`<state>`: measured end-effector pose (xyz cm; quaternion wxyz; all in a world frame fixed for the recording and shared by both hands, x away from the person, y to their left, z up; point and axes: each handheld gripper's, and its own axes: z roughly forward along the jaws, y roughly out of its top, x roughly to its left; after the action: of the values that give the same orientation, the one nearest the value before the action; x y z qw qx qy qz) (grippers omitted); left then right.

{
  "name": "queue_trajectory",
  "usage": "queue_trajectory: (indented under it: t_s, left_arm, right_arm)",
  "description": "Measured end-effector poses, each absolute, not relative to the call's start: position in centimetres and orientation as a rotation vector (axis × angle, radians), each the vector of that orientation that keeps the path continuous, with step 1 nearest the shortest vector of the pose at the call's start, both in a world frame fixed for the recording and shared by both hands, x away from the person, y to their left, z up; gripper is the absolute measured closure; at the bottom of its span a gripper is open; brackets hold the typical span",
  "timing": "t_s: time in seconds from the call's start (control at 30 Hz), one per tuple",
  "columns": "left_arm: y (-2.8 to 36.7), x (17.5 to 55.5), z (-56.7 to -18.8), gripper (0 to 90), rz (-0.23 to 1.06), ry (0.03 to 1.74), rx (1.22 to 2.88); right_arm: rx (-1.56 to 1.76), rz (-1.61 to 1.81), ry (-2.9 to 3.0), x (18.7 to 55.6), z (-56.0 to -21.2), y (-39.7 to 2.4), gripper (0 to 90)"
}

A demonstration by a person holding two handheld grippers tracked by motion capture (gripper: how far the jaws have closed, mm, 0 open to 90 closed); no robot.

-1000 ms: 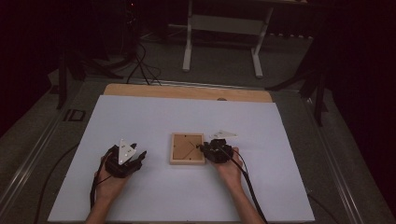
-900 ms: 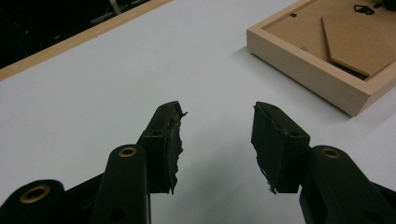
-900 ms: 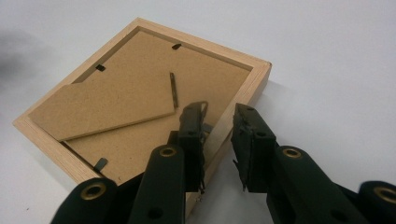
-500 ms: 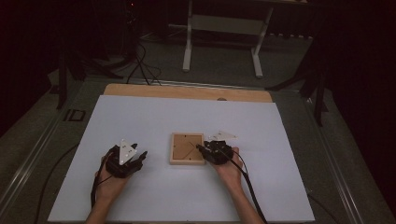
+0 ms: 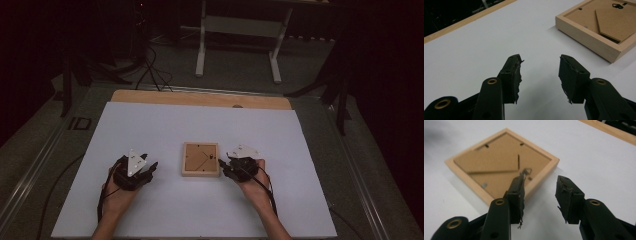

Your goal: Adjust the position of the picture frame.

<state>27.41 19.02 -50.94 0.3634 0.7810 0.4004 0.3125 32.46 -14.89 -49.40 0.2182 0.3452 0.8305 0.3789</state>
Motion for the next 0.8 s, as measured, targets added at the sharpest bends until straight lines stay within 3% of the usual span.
queue_trajectory:
  t_s: [0.43, 0.8]
  left_arm:
    - [18.9, 27.5, -51.0, 51.6, 0.796, 1.025, 2.019]
    - [18.9, 27.4, -51.0, 51.5, 0.785, 1.025, 2.017]
  right_arm:
    - [0.899, 1.097, 2.233, 30.3, -49.2, -18.0, 62.2]
    - [0.982, 1.132, 2.284, 29.0, -48.9, -19.6, 52.2]
